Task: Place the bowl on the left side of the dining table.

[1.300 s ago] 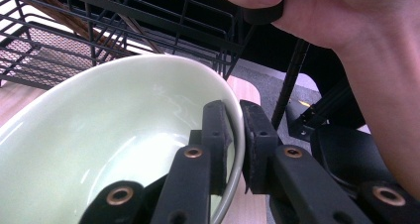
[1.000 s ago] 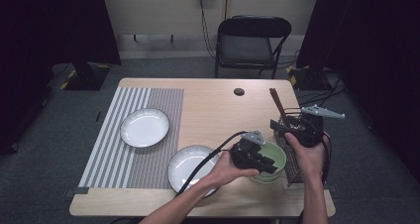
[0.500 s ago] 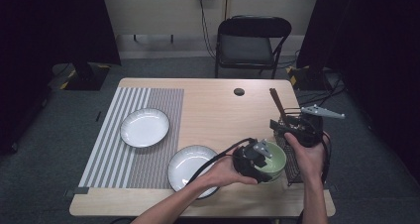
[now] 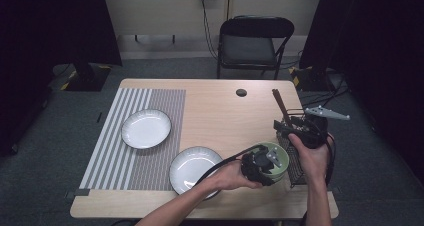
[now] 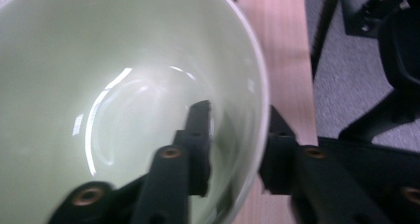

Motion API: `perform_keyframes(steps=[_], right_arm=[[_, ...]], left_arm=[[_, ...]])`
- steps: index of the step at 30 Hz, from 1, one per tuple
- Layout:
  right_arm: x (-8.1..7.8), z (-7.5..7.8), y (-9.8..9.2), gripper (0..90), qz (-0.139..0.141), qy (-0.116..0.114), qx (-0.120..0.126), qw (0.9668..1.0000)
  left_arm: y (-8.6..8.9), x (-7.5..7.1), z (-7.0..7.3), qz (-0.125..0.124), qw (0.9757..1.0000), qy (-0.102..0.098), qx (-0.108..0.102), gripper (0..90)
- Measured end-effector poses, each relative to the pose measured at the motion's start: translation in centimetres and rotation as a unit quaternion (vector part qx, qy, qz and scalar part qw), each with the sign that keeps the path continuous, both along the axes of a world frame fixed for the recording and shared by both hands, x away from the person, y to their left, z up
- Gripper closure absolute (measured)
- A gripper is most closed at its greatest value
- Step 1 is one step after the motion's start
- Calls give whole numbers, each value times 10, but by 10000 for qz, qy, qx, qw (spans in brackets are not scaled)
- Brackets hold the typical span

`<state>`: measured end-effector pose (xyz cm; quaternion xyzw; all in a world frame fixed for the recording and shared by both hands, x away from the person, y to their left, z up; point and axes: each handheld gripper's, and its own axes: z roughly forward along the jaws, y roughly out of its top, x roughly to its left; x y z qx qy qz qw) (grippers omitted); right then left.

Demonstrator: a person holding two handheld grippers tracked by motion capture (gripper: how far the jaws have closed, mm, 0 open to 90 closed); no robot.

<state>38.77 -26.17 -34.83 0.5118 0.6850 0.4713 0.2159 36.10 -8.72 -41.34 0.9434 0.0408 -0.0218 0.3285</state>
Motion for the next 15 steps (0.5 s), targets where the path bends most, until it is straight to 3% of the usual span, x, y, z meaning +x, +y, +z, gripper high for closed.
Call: perform_keyframes(steps=[5, 7, 12, 15], right_arm=[[0, 0, 1, 281, -2, 7, -8, 10000], [1, 0, 1, 281, -7, 10, -5, 10000], [1, 0, 1, 280, -20, -2, -1, 10000], [0, 0, 0, 273, -73, -33, 5, 10000]], left_arm=[[0, 0, 1, 0, 9999, 64, -118, 748], [0, 3, 4, -22, 9999, 149, -66, 758], [2, 8, 4, -98, 9988, 391, -262, 772], [2, 9, 5, -116, 9986, 419, -304, 778]])
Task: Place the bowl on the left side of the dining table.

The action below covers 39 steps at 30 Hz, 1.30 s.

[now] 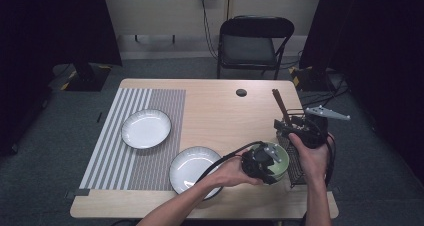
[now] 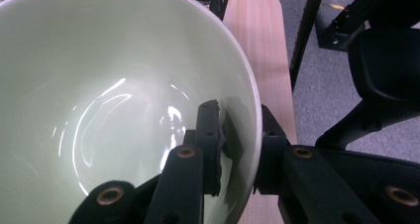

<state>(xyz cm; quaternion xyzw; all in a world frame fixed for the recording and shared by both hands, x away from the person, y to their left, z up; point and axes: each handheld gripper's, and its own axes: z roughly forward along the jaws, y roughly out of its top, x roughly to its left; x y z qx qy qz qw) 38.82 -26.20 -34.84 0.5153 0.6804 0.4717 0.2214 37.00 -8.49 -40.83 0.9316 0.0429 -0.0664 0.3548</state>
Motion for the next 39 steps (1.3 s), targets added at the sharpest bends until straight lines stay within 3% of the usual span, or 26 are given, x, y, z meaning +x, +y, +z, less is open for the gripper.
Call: perform_keyframes(steps=[12, 15, 19, 21, 22, 30, 33, 39], right_arm=[[0, 0, 0, 272, -38, -3, -4, 10000], [0, 0, 0, 272, -39, -7, 0, 10000], [0, 0, 0, 272, -53, -11, -7, 10000], [-1, 0, -1, 271, -49, -15, 6, 10000], [0, 0, -1, 271, -54, -16, 14, 10000], [-2, 1, -2, 271, -73, -44, 5, 10000], [-2, 1, -3, 271, -96, -40, -2, 9999], [-2, 2, -4, 269, -112, -52, 11, 9999]], left_arm=[[3, 7, 4, -76, 9995, 287, -123, 803], [3, 7, 4, -68, 9993, 310, -195, 808], [6, 12, 6, -17, 9976, 555, -409, 820], [6, 12, 8, -66, 9984, 468, -306, 824], [6, 11, 7, -41, 9979, 498, -413, 824], [8, 11, 7, 24, 9975, 494, -512, 826], [11, 14, 11, 77, 9954, 636, -716, 832], [12, 13, 12, 90, 9952, 644, -738, 833]])
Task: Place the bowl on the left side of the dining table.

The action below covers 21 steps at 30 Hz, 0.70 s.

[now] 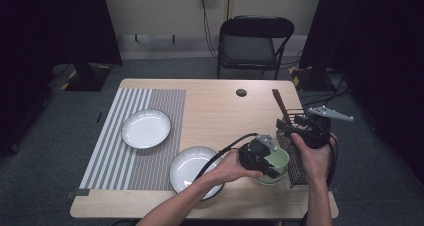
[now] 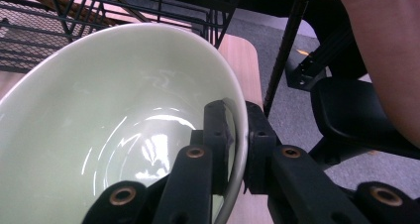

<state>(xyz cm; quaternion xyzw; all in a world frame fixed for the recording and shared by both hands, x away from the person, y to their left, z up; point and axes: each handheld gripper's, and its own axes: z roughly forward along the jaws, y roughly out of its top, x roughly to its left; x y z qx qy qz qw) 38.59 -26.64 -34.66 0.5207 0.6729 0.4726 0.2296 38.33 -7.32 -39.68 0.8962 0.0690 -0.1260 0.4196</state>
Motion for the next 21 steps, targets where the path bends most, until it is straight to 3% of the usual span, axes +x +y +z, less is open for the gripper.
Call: perform_keyframes(steps=[12, 21], right_arm=[[0, 0, -1, 267, -27, -11, -30, 10000], [0, 0, -1, 261, -41, -8, -52, 10000]], left_arm=[[7, 1, 2, 193, 9991, 213, -316, 832], [13, 0, 9, 144, 9989, 192, -411, 832]])
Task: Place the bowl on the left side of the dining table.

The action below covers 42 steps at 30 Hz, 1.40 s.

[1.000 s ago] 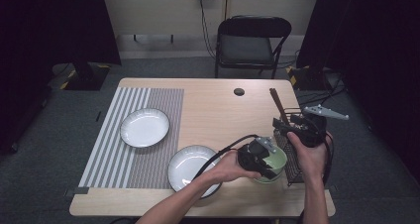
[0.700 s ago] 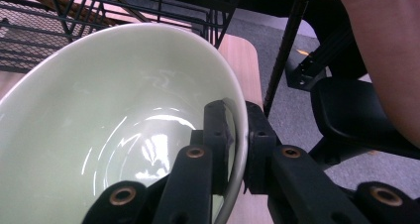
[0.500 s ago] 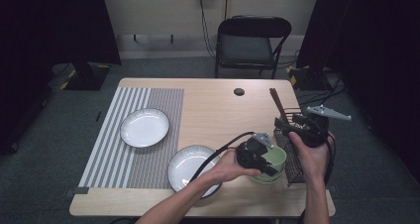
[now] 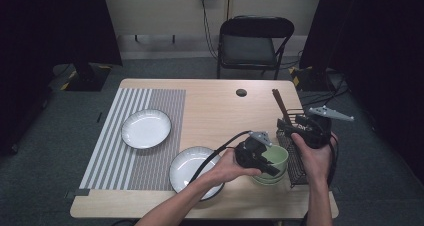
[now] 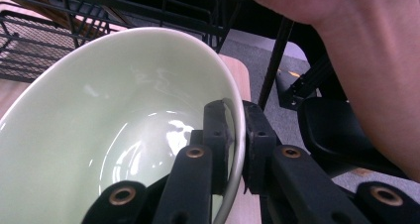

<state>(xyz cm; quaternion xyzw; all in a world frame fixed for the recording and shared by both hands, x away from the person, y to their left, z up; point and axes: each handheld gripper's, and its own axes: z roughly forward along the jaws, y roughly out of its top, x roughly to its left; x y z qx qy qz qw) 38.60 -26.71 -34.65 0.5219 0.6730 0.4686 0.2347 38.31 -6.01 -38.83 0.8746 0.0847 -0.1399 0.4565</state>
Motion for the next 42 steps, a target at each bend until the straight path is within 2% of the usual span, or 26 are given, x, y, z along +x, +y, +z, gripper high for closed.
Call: perform_keyframes(steps=[10, 16, 21, 31, 42], right_arm=[[0, 1, 2, 259, 3, -9, -23, 10000], [1, 0, 4, 259, 32, 2, -71, 10000], [1, 0, 4, 257, 17, -20, -42, 10000], [0, 1, 6, 236, 1, -110, -41, 9999], [0, 2, 6, 227, 4, -150, -41, 9999]], left_arm=[[15, 0, 12, 47, 9996, 4, -271, 830], [22, 0, 13, 88, 9992, 36, -376, 830], [32, 2, 19, 149, 9988, -16, -460, 829], [60, 9, 29, 375, 9977, -104, -552, 828], [96, 22, 36, 793, 9949, -199, -591, 827]])
